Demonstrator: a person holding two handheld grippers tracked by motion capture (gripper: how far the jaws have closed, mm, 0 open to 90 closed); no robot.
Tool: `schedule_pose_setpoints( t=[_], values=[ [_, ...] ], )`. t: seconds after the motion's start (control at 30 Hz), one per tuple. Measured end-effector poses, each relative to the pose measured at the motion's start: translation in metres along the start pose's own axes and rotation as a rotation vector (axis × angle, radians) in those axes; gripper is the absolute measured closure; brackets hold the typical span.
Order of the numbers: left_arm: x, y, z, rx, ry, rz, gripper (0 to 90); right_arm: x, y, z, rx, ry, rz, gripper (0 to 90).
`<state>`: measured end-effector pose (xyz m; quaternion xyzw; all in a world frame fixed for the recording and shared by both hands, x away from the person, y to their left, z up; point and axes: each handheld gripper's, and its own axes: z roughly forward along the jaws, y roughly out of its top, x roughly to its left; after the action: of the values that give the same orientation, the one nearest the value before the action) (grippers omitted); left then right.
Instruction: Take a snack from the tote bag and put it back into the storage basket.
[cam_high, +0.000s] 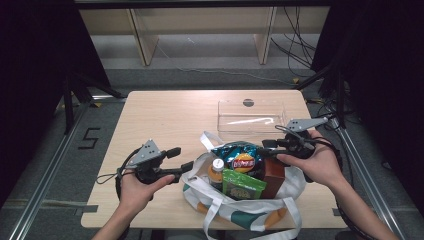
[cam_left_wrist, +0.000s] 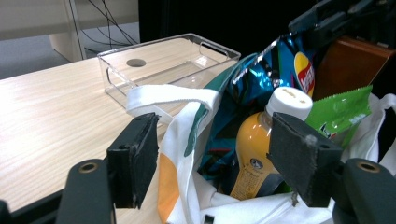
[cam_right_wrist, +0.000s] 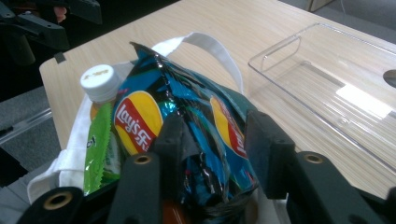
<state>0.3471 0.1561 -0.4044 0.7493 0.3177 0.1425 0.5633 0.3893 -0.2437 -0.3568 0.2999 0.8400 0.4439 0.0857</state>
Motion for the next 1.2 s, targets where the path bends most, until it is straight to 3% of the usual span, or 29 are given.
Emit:
schedule_pose_setpoints(
  t=[0.03, 0.07, 0.1, 0.13, 0.17, 0.27, 0.3, 0.33, 0.43, 0.47, 0.53, 0.57, 0.67, 0.77, 0.8, 0.9, 0.93, 1.07, 1.17, 1.2],
  values=[
    [0.000, -0.001, 0.001, 0.003, -0.001, -0.006, 32.6, -0.003, 0.000, 0.000, -0.002, -0.011, -0.028, 61.8],
    [0.000, -0.001, 0.002, -0.003, -0.011, -0.006, 32.6, -0.002, 0.001, 0.000, 0.020, 0.013, 0.008, 63.3],
    [-0.001, -0.001, 0.002, 0.005, 0.001, -0.011, 32.6, -0.004, 0.002, 0.000, 0.024, 0.016, -0.007, 63.7],
    [0.000, -0.001, 0.002, 0.007, -0.004, 0.000, 32.6, -0.002, 0.002, 0.002, 0.018, 0.012, 0.030, 64.0],
    [-0.001, -0.002, 0.002, 0.009, -0.003, -0.003, 32.6, -0.004, 0.004, 0.001, 0.044, 0.026, 0.016, 64.0],
    [-0.001, -0.002, 0.002, 0.009, -0.005, -0.002, 32.6, -0.007, 0.005, 0.001, 0.051, 0.030, -0.033, 64.4],
    [-0.001, -0.002, 0.002, 0.009, -0.005, -0.002, 32.6, -0.006, 0.005, 0.002, 0.059, 0.037, -0.003, 65.1],
    [-0.001, -0.002, 0.002, 0.008, -0.006, -0.002, 32.6, -0.009, 0.005, 0.002, 0.059, 0.043, -0.026, 65.9],
    [-0.001, -0.002, 0.002, 0.009, -0.003, -0.009, 32.7, -0.008, 0.003, 0.004, 0.053, 0.053, -0.012, 69.8],
    [-0.001, -0.002, 0.002, 0.009, -0.006, -0.003, 32.6, -0.010, 0.002, 0.003, 0.056, 0.061, -0.041, 70.4],
    [0.000, -0.002, 0.003, 0.012, -0.004, -0.003, 32.6, -0.010, 0.000, 0.004, 0.052, 0.059, -0.009, 73.0],
    [-0.001, -0.003, 0.004, 0.011, -0.004, -0.018, 32.6, -0.012, 0.000, 0.003, 0.055, 0.072, -0.024, 75.6],
    [-0.001, -0.003, 0.004, 0.012, -0.008, -0.003, 32.6, -0.015, 0.000, 0.001, 0.076, 0.090, -0.045, 83.4],
    [-0.001, -0.004, 0.005, 0.011, -0.015, -0.004, 32.7, -0.011, 0.000, 0.002, 0.062, 0.064, -0.043, 87.4],
    [-0.001, -0.003, 0.005, 0.010, -0.013, -0.004, 32.7, -0.012, 0.000, 0.001, 0.048, 0.049, -0.078, 88.5],
    [-0.001, -0.004, 0.004, 0.012, -0.003, -0.010, 32.7, -0.005, -0.002, -0.001, 0.044, 0.027, -0.070, 89.8],
    [0.000, -0.004, 0.004, 0.013, -0.005, -0.004, 32.7, -0.005, -0.003, -0.001, 0.032, 0.009, -0.091, 90.0],
    [0.000, -0.004, 0.005, 0.010, -0.015, -0.004, 32.7, 0.003, -0.006, -0.003, -0.033, -0.045, -0.096, 90.0],
    [-0.001, -0.004, 0.005, 0.017, -0.010, -0.003, 32.7, 0.007, -0.005, -0.007, -0.092, -0.069, -0.110, 90.0],
    [-0.002, -0.004, 0.006, 0.018, -0.007, -0.011, 32.7, 0.007, -0.005, -0.010, -0.084, -0.068, -0.108, 90.0]
  ],
)
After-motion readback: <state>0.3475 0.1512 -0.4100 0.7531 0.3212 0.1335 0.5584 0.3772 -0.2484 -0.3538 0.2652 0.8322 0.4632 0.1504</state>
